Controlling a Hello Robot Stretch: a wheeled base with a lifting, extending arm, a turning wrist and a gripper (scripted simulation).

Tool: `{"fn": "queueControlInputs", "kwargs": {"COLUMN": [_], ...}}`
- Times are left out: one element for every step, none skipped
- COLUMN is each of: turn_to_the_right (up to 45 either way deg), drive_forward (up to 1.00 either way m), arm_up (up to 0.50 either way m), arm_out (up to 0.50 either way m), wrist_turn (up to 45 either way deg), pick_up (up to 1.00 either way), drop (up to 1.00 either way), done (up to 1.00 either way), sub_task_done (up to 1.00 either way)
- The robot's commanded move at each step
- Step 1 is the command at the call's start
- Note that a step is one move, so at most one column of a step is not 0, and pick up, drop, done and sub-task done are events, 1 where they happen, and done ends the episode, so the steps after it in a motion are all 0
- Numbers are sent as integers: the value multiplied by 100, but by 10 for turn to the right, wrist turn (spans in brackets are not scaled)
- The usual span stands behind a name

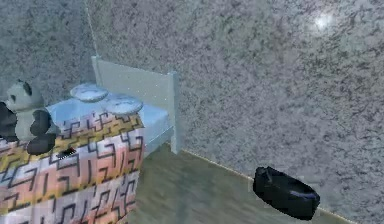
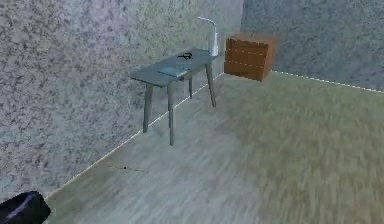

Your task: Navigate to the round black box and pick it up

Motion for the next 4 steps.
{"fn": "queueControlInputs", "kwargs": {"turn_to_the_right": [60, 0, 360, 0], "drive_forward": [0, 70, 0, 5], "arm_up": [0, 0, 0, 0], "arm_out": [0, 0, 0, 0], "wrist_turn": [0, 0, 0, 0], "pick_up": [0, 0, 0, 0], "drop": [0, 0, 0, 0], "done": [0, 0, 0, 0], "sub_task_done": [0, 0, 0, 0]}}
